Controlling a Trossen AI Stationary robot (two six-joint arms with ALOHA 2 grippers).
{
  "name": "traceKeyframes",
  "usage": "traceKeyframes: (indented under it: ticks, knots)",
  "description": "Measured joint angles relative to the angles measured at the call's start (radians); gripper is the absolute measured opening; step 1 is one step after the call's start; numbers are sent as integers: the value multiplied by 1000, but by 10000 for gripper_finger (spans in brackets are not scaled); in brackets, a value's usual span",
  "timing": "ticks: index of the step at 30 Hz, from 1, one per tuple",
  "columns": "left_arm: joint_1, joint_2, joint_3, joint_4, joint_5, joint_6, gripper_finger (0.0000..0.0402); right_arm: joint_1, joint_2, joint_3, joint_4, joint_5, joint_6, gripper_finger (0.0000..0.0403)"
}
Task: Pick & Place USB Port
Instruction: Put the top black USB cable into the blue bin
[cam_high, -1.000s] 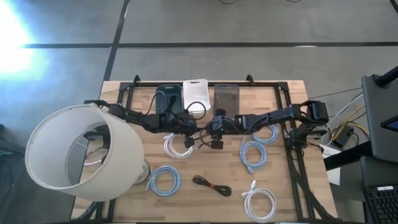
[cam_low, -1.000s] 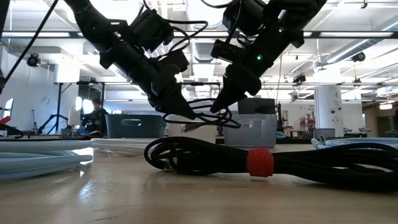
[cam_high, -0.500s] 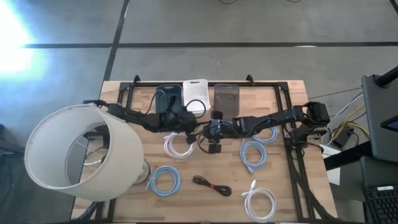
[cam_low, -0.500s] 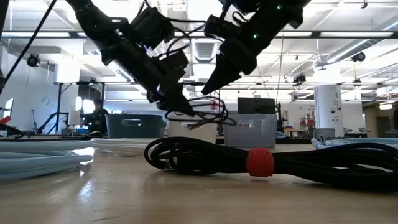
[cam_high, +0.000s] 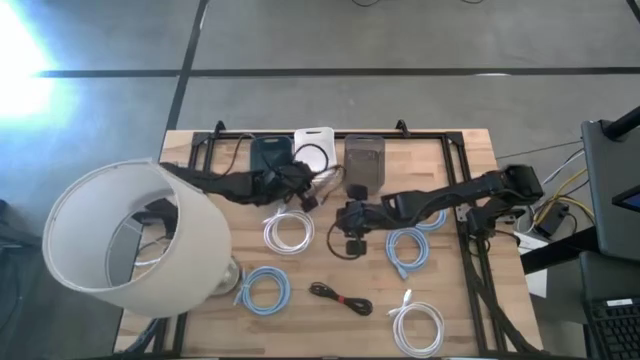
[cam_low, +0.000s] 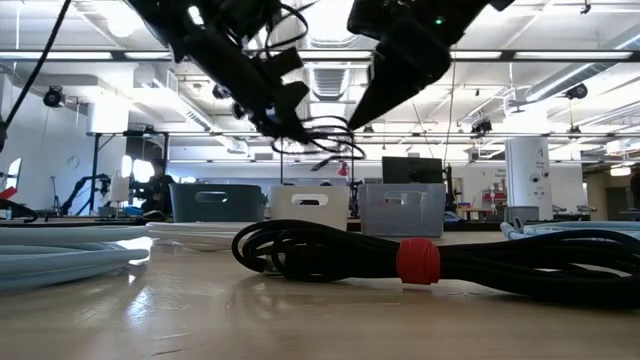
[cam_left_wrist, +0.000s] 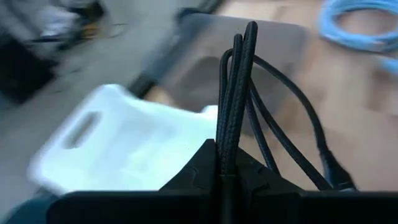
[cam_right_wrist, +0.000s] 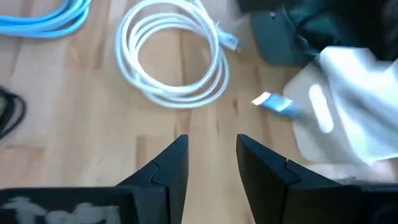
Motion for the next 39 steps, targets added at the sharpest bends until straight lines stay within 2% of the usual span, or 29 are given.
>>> traceKeyframes:
  ticks: [5,10,13,19,25,27,34,39]
  knots:
    - [26,-108,-1,-149,-111,-91,19,-1,-47,-49,-11,1,-14,126]
    - [40,-183,-7,-270,-335,-184,20,0,-58,-76,-8,0,-38,118]
    - [57,-203,-33,-317,-397,-256,20,-1,-59,-78,-6,0,-38,114]
    - [125,-199,-124,-325,-394,-351,20,-1,-59,-78,-5,0,-39,117]
    - [191,-176,-196,-327,-330,-391,21,-1,-58,-78,-5,-1,-39,121]
    - [210,-170,-214,-331,-311,-390,21,-1,-58,-78,-5,-3,-39,120]
    - [252,-134,-231,-325,-143,-345,28,-1,-57,-78,-4,-3,-39,109]
    - [253,-108,-231,-280,-140,-289,29,-1,-57,-78,5,-3,-35,107]
